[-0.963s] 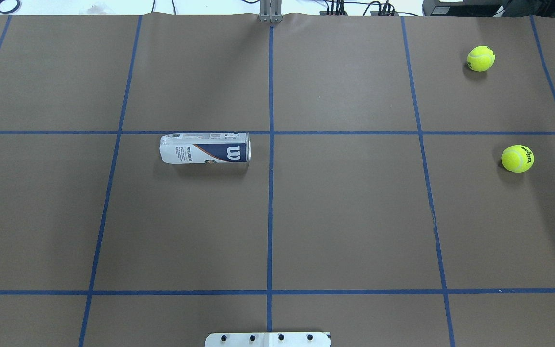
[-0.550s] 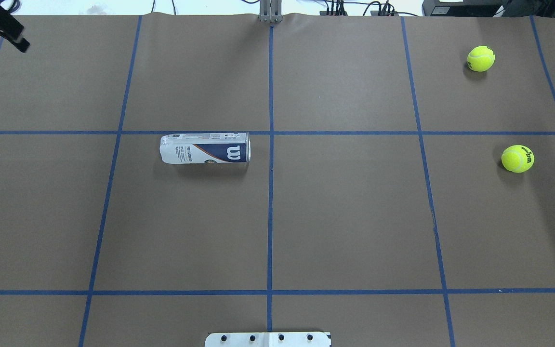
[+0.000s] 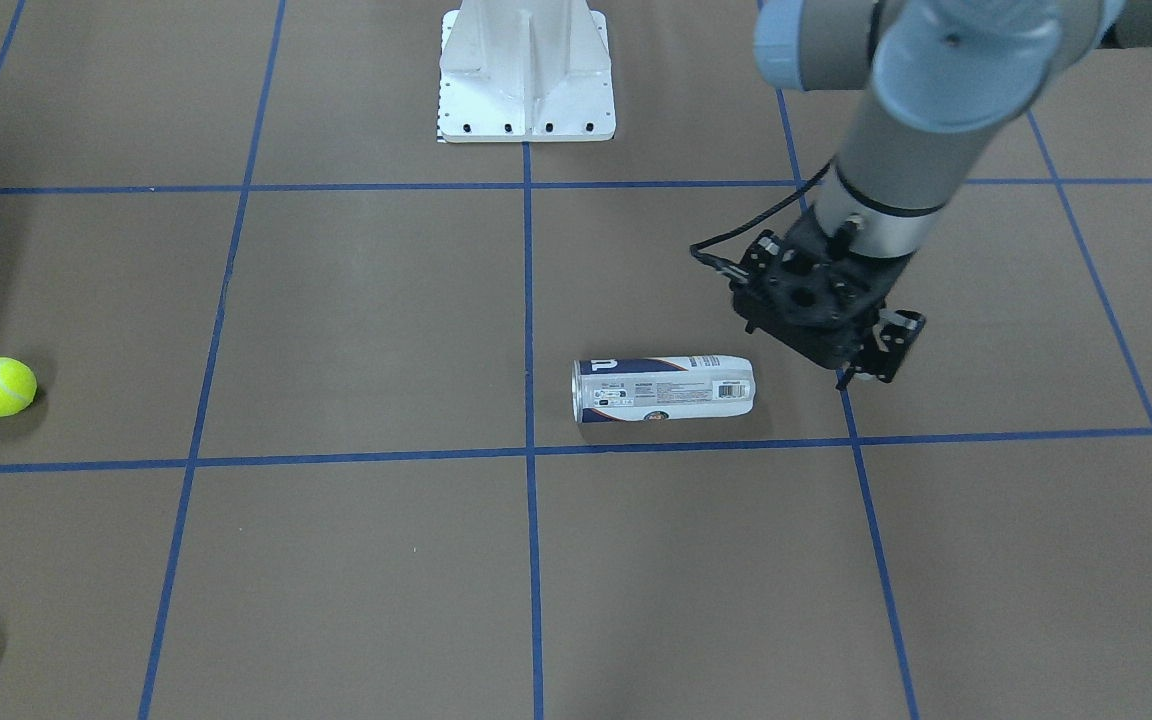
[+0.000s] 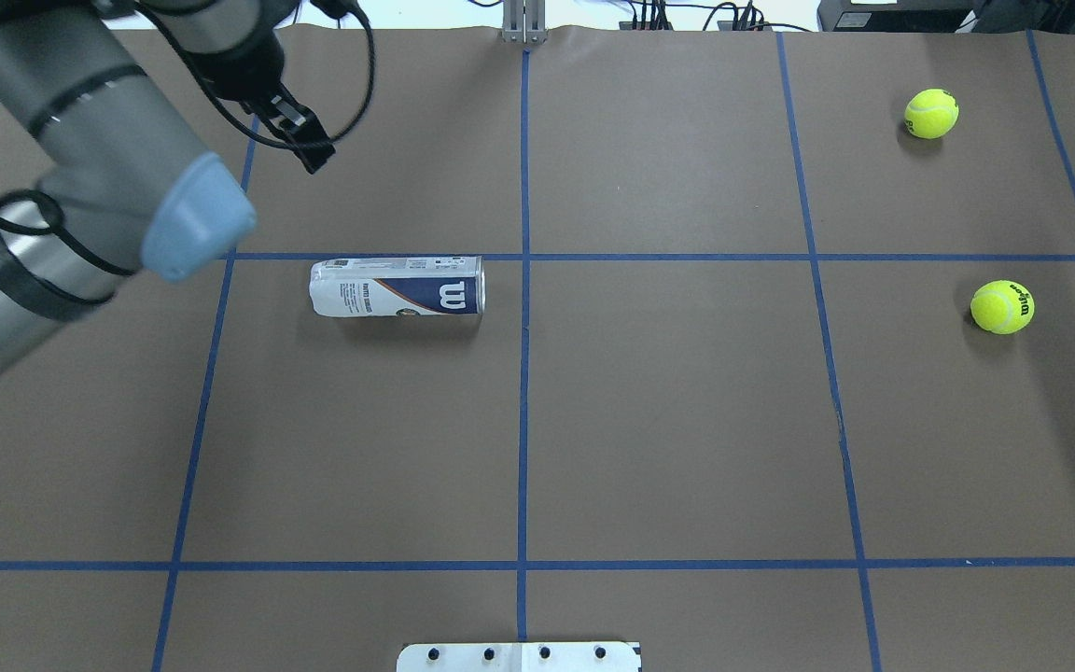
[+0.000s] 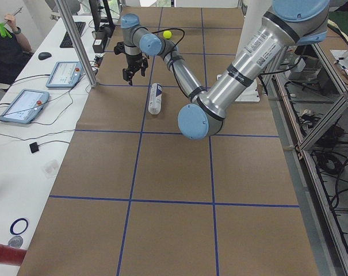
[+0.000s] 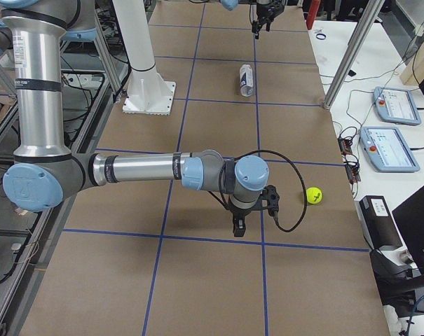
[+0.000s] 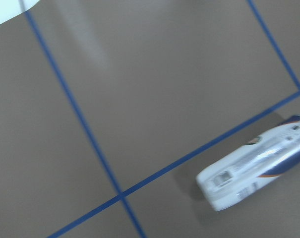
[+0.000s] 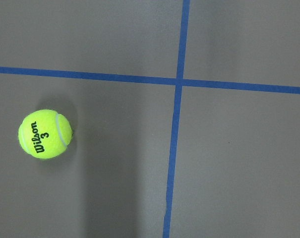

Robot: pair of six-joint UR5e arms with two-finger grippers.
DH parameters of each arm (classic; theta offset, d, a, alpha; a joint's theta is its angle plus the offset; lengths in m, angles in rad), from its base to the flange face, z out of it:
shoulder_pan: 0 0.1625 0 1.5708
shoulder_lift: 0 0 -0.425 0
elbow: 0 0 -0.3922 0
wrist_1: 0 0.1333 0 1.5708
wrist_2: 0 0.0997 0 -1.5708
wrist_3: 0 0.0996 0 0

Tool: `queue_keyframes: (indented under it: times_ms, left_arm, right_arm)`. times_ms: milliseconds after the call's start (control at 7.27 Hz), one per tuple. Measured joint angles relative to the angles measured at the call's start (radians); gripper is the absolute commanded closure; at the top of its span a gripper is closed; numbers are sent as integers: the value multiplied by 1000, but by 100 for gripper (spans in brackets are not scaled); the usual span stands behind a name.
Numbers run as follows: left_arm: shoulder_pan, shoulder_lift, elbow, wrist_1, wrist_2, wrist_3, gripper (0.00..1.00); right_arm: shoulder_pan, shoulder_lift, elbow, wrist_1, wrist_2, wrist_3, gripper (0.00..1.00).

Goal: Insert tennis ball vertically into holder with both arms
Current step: 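Move the left gripper over the lying white-and-blue Wilson can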

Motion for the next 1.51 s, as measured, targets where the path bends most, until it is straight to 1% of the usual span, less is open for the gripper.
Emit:
queue_keyframes:
  times_ms: [138,275,413,550,688,826,963,1101,1239,1514]
  left_arm:
    - [112,-23,0,-4,187,21,21]
    - [203,-35,-5,-25,334,0,22]
    - [262,-42,-7,-63,420,-36,22]
    - [289,-53,-9,-91,452,-59,22]
    - [298,-68,-11,-97,457,-68,33]
    - [301,-81,-12,-83,443,-69,36]
    - [301,-95,-13,-56,415,-69,33]
    - [296,-111,-16,-30,382,-67,33]
    - [277,-123,-22,1,325,-44,23]
    - [213,-134,-26,58,185,106,15]
  right_arm:
    - [0,0,0,0,0,1,0]
    - [0,1,1,0,2,1,0]
    - [0,1,1,0,7,2,0]
    - [0,1,1,0,14,2,0]
    - [0,1,1,0,17,2,0]
    - [0,1,1,0,18,2,0]
    - [0,1,1,0,18,2,0]
    - [0,1,1,1,19,2,0]
    - [0,1,2,1,19,2,0]
    - [0,2,2,1,19,2,0]
